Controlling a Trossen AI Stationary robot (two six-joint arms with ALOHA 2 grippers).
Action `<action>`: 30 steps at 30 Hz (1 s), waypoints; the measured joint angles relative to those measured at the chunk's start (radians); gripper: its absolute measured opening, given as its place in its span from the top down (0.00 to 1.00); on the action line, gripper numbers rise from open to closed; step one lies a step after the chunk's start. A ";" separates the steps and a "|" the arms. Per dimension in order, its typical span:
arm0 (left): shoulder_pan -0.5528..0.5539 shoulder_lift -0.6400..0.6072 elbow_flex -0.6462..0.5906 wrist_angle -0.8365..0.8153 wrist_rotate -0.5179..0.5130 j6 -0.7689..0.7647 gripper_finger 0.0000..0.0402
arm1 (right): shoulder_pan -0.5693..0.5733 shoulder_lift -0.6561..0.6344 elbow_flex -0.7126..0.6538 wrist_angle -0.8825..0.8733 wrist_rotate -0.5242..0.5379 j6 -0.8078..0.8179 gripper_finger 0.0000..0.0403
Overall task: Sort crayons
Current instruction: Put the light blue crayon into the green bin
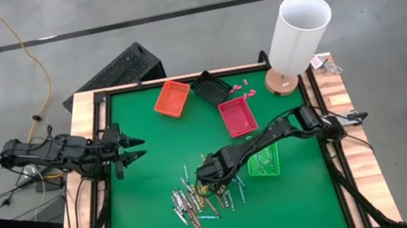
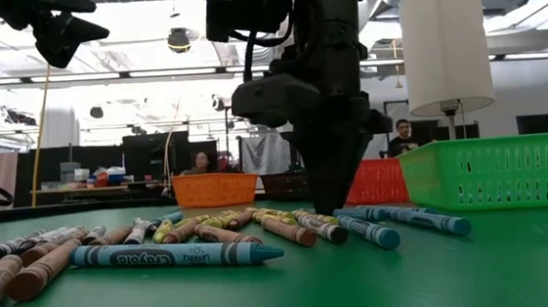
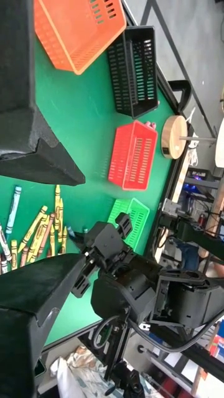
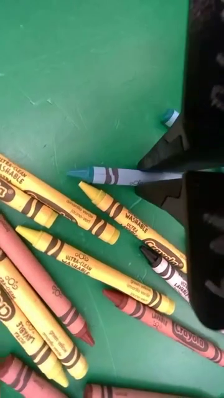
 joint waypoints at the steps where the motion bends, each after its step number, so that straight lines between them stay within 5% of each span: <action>1: 0.000 0.000 0.000 0.000 0.000 0.000 0.55 | 0.000 -0.003 0.000 -0.001 0.000 0.017 0.99; 18: 0.000 0.000 0.000 0.000 0.000 -0.008 0.55 | -0.047 -0.139 -0.005 -0.109 0.024 0.081 0.99; 30: 0.000 0.000 0.000 0.001 -0.014 -0.023 0.55 | 0.000 -0.323 -0.004 -0.447 0.154 0.266 0.99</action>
